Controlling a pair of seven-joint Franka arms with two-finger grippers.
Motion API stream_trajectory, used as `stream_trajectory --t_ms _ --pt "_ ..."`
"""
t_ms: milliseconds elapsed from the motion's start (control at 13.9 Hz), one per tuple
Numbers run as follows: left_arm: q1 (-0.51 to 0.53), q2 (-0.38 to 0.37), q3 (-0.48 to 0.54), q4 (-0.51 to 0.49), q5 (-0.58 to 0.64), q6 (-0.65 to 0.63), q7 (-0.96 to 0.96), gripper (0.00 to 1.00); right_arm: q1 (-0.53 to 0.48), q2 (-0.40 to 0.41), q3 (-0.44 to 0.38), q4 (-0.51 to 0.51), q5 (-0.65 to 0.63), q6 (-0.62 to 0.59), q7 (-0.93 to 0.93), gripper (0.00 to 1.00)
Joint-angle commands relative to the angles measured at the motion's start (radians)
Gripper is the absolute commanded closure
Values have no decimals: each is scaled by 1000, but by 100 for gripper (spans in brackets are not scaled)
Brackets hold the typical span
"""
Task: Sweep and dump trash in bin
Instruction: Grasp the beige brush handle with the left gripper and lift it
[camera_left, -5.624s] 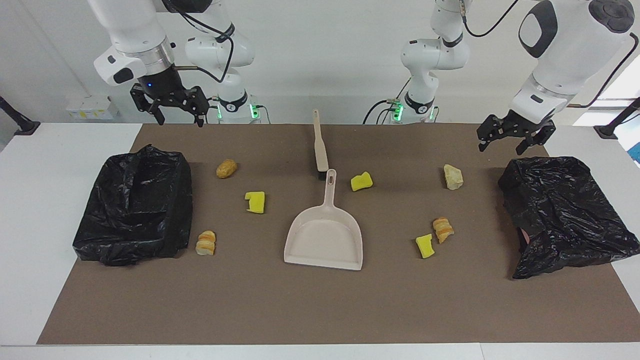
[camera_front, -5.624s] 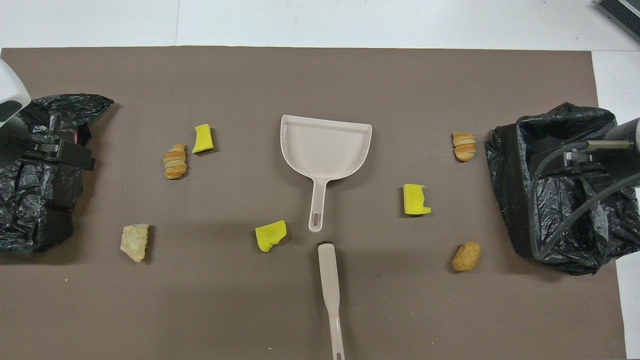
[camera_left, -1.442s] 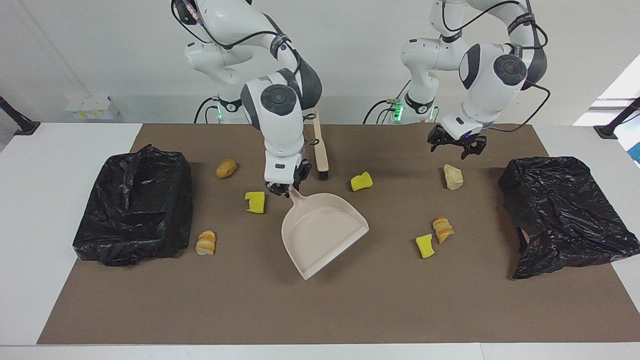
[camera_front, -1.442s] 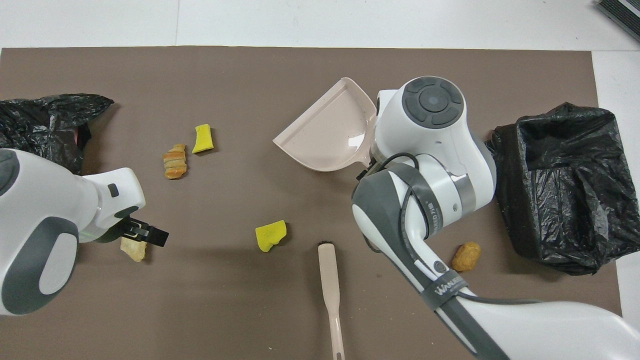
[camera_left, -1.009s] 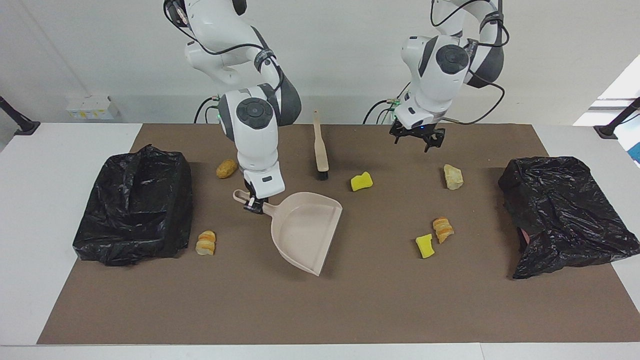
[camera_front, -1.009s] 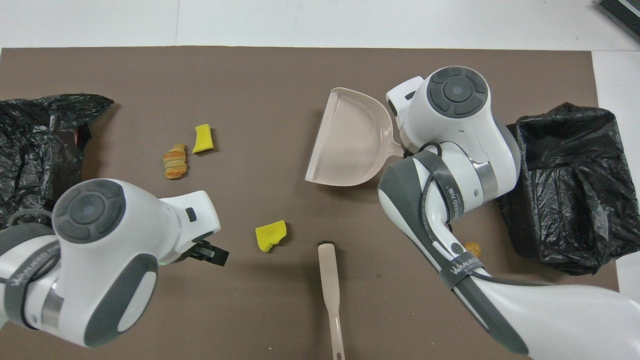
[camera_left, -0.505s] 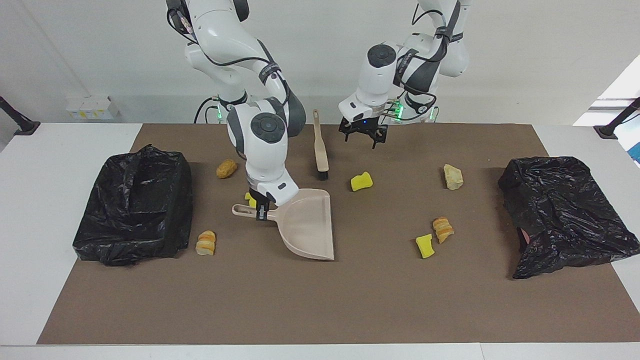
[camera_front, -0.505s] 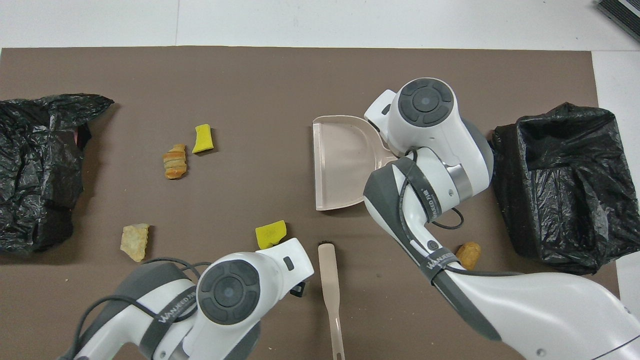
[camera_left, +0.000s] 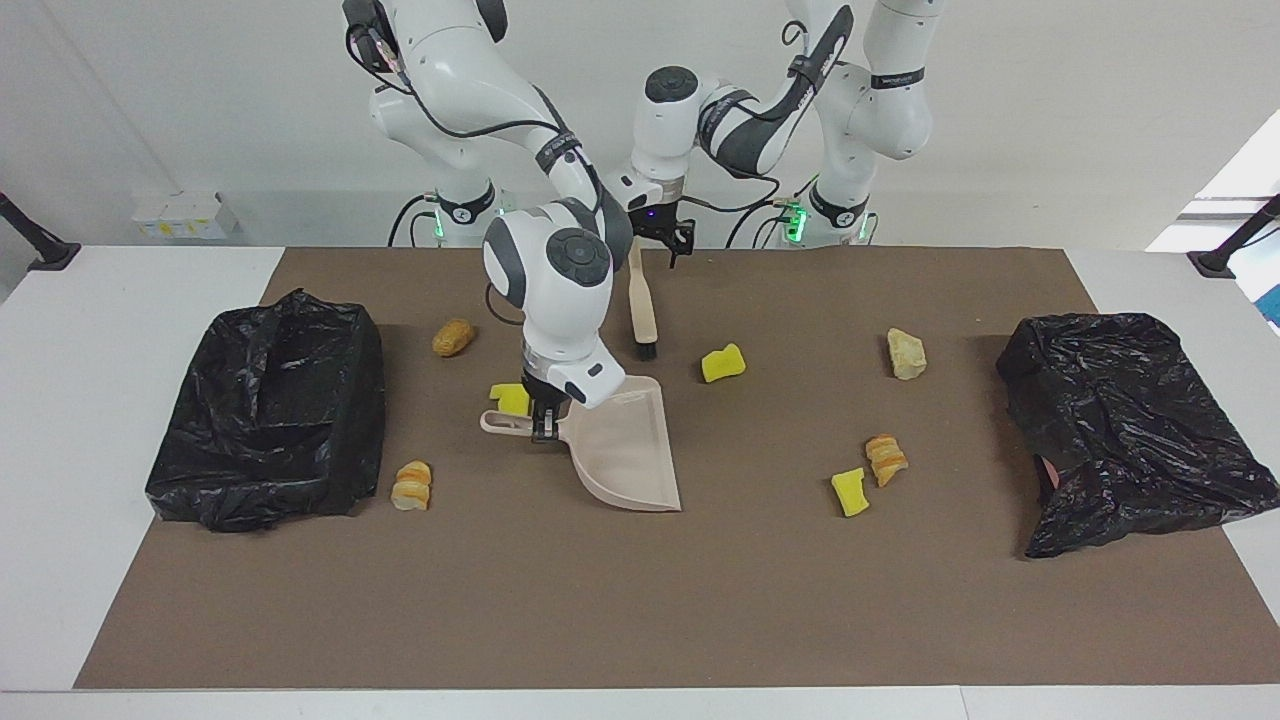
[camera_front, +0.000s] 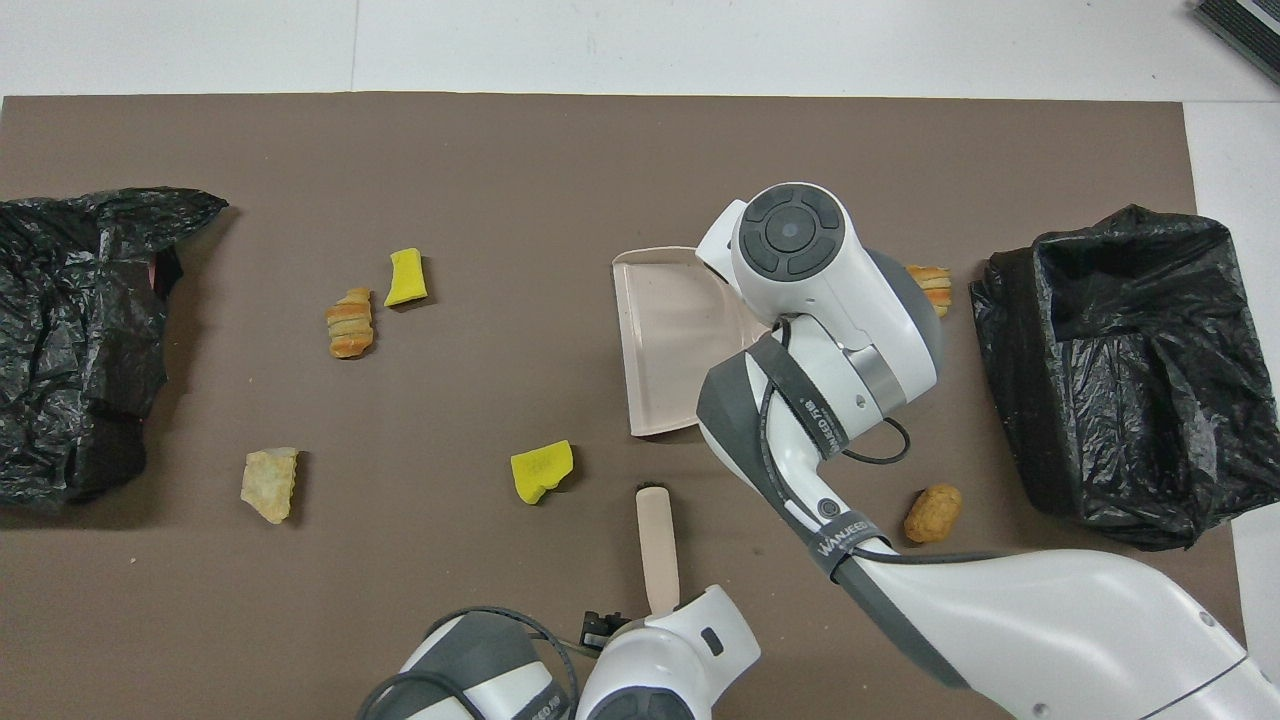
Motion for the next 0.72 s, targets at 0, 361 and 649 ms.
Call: stream_trajectory --t_ms 0,361,649 --pt "-28 16 20 -45 -10 85 -61 0 -8 -8 7 -20 -27 12 -10 100" --pt "-56 62 20 -44 -10 79 -89 0 10 -14 8 -24 -27 11 -10 100" --pt "-56 61 20 -35 -10 64 -100 19 10 -14 8 -25 -27 12 -10 100"
